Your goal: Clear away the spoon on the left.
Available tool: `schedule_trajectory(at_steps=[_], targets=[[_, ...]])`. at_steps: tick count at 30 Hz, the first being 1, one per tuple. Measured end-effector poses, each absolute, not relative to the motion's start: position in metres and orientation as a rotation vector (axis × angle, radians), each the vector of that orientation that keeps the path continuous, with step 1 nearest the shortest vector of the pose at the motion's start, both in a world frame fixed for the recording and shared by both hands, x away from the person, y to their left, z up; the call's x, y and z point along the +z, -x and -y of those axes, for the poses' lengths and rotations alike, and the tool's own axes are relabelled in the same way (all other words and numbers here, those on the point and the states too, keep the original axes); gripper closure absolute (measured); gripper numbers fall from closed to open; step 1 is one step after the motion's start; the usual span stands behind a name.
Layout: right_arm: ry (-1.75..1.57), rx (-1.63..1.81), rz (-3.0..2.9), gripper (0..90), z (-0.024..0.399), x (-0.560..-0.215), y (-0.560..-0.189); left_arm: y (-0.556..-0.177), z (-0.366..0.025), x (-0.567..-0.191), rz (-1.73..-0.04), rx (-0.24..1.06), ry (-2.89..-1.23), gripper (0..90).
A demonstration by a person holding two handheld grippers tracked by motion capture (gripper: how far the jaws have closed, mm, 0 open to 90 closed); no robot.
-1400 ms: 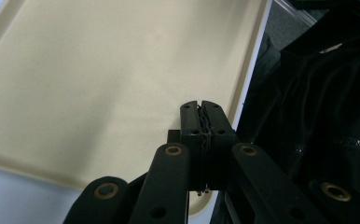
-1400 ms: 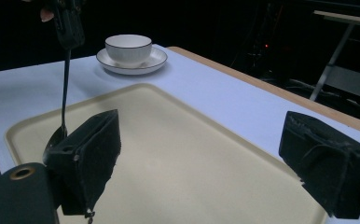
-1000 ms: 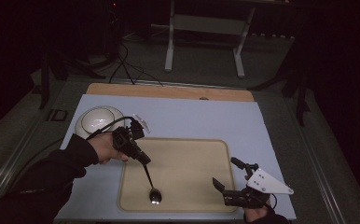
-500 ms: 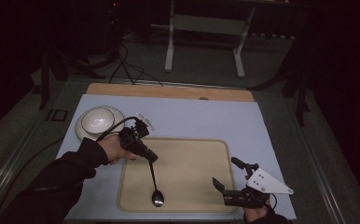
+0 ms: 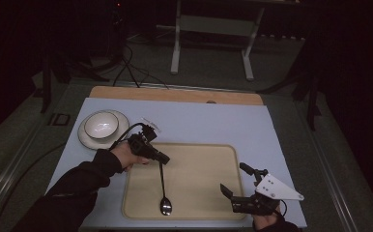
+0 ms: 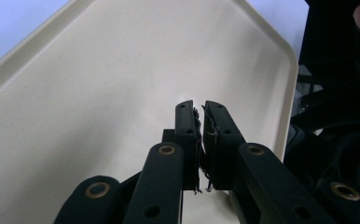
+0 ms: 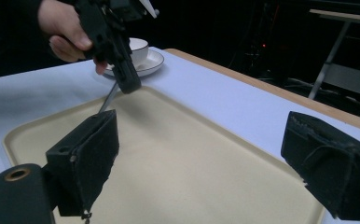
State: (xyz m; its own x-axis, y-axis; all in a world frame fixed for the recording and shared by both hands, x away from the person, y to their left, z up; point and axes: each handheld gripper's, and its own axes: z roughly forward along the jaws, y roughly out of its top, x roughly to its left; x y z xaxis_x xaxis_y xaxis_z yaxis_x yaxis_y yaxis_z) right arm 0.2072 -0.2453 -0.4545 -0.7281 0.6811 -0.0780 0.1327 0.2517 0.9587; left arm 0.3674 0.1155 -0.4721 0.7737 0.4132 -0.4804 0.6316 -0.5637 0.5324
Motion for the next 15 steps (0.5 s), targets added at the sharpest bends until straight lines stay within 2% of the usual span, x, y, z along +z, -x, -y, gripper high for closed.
schedule_trajectory(at_steps=[15], targets=[[-0.746, 1.497, -2.051, 11.4, 0.245, -0.455, -0.208, -0.378, -0.113, -0.504, -0.886, -0.346, -2.149, 82.4]])
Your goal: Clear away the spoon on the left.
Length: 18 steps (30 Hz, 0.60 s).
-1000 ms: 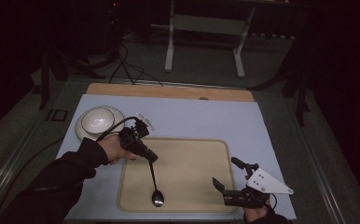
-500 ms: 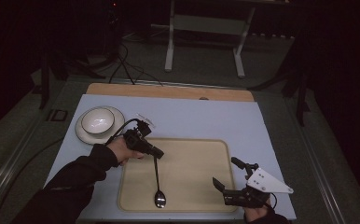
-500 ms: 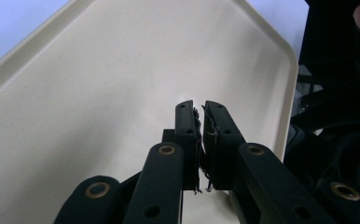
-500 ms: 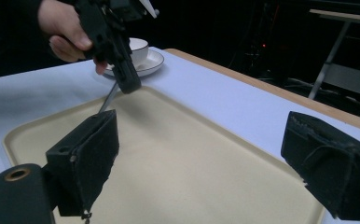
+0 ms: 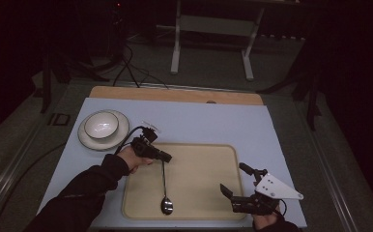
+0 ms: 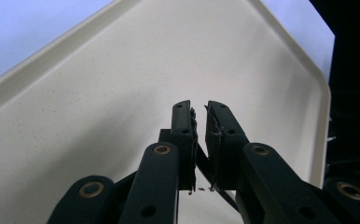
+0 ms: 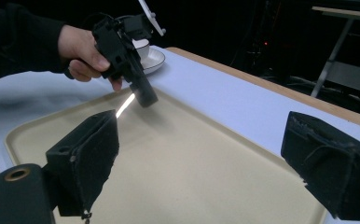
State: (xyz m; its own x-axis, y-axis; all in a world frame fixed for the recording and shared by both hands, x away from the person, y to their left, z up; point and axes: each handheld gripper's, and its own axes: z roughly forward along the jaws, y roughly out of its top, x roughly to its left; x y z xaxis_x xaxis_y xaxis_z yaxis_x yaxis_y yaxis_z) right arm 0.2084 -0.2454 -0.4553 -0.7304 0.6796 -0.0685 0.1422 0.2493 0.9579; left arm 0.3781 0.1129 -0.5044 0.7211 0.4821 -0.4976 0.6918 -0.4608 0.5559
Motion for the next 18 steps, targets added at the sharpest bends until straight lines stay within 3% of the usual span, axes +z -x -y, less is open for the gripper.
schedule_trajectory(at_steps=[18], targets=[[-0.759, 1.508, -2.043, 11.4, 0.248, -0.456, -0.209, -0.383, -0.102, -0.527, -0.923, -0.285, -2.158, 78.3]])
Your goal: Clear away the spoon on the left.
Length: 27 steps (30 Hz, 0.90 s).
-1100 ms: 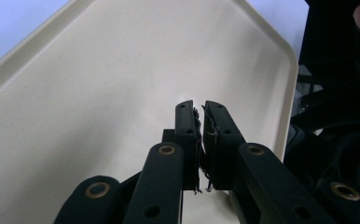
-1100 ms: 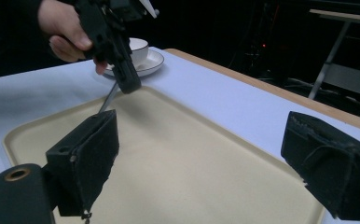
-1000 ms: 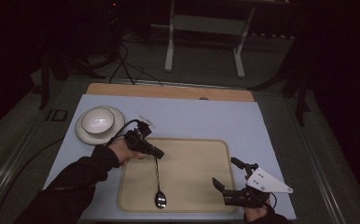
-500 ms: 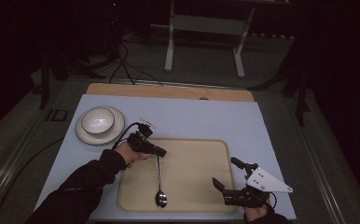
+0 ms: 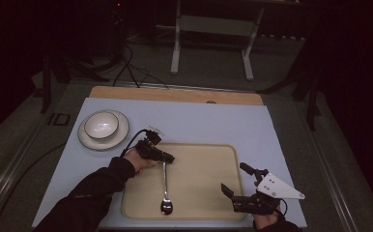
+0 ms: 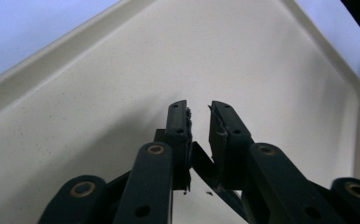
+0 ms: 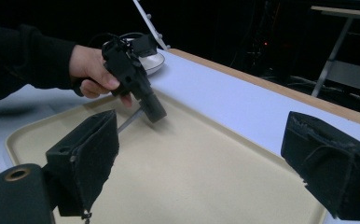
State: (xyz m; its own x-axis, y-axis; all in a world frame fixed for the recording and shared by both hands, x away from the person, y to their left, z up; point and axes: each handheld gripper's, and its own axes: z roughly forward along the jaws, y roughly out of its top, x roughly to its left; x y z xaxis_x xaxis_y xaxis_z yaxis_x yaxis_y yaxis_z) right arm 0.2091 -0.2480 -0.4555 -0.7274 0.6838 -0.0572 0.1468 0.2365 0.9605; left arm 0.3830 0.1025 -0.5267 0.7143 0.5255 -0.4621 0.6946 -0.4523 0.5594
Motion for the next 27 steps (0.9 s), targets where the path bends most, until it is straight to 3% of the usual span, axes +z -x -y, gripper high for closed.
schedule_trajectory(at_steps=[5, 15, 21, 27], targets=[[-0.76, 1.509, -2.043, 11.4, 0.248, -0.456, -0.209, -0.383, -0.101, -0.53, -0.911, -0.25, -2.156, 77.8], [-0.759, 1.508, -2.05, 11.4, 0.248, -0.456, -0.21, -0.386, -0.099, -0.531, -0.95, -0.105, -2.131, 67.9], [-0.762, 1.508, -2.052, 11.4, 0.248, -0.456, -0.21, -0.386, -0.102, -0.526, -0.95, -0.076, -2.114, 67.8], [-0.763, 1.513, -2.06, 11.4, 0.248, -0.456, -0.21, -0.377, -0.101, -0.516, -0.926, -0.041, -2.145, 53.9]])
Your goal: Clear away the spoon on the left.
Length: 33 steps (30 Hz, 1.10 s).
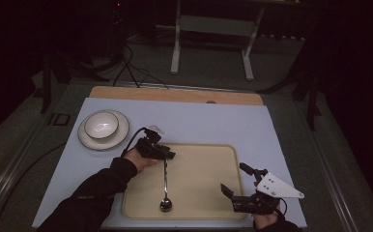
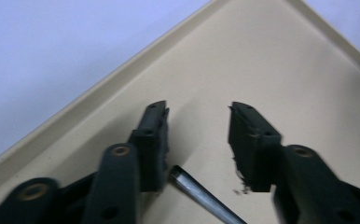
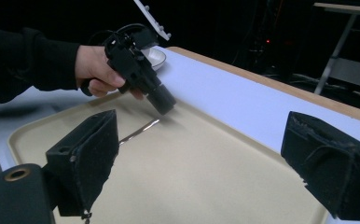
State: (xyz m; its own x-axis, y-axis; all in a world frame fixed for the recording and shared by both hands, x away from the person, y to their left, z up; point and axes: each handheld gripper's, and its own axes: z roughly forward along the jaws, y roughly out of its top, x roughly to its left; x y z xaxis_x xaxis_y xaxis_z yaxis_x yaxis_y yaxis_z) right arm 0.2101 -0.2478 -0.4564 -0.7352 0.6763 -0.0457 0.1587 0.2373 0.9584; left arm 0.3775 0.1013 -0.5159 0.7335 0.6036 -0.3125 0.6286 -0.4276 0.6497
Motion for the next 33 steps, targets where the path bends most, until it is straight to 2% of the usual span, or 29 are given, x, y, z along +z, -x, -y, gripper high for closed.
schedule_trajectory(at_steps=[2, 4, 5, 7, 14, 33], targets=[[-0.759, 1.513, -2.07, 11.4, 0.247, -0.457, -0.211, -0.373, -0.101, -0.51, -0.9, -0.052, -2.142, 43.7], [-0.763, 1.515, -2.074, 11.4, 0.247, -0.458, -0.211, -0.369, -0.104, -0.504, -0.859, -0.064, -2.116, 38.7], [-0.763, 1.513, -2.073, 11.4, 0.247, -0.458, -0.211, -0.366, -0.105, -0.5, -0.825, -0.082, -2.094, 32.9], [-0.764, 1.513, -2.069, 11.4, 0.247, -0.458, -0.211, -0.362, -0.107, -0.494, -0.82, -0.063, -2.069, 27.9], [-0.776, 1.512, -2.064, 11.4, 0.248, -0.458, -0.212, -0.344, -0.109, -0.475, -0.736, -0.004, -2.073, 0.7], [-0.77, 1.506, -2.067, 11.4, 0.247, -0.458, -0.211, -0.3, -0.133, -0.44, -0.645, 0.136, -2.039, 0.7]])
